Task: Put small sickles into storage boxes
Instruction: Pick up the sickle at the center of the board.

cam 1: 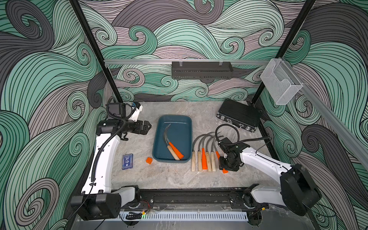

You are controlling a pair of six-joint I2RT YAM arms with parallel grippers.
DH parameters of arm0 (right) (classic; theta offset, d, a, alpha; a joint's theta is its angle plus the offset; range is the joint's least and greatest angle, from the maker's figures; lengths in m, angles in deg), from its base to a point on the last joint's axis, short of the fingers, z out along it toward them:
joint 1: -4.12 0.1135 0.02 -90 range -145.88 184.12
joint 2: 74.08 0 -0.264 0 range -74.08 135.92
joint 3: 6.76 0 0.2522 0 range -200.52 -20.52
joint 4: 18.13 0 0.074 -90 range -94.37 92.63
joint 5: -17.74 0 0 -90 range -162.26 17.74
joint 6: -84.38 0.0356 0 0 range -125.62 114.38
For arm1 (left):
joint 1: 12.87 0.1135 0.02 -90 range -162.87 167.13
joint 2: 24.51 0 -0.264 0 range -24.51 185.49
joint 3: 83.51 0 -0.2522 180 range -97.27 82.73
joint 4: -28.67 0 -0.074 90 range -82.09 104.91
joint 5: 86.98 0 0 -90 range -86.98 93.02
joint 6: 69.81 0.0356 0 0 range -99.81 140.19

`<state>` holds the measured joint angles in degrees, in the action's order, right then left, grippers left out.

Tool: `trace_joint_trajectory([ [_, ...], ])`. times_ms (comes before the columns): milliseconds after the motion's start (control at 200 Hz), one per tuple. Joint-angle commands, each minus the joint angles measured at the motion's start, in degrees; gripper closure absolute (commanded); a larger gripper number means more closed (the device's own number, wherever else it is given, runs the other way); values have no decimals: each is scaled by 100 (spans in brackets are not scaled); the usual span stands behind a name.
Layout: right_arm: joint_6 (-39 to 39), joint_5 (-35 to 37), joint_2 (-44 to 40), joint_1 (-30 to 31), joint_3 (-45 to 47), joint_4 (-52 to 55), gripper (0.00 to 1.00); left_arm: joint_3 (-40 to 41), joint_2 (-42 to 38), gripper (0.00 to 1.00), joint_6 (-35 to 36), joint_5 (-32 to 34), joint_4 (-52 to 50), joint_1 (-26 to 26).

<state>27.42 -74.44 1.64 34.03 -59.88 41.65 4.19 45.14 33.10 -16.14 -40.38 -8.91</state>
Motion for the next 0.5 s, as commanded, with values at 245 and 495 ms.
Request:
trace_joint_trajectory([
  [245, -47, 1, 368, -53, -114, -21, 45, 0, -36, 1, 75, -90, 53, -33],
  [495, -103, -10, 526, -61, -238, -31, 48, 38, -48, 1, 110, -44, 36, -28],
])
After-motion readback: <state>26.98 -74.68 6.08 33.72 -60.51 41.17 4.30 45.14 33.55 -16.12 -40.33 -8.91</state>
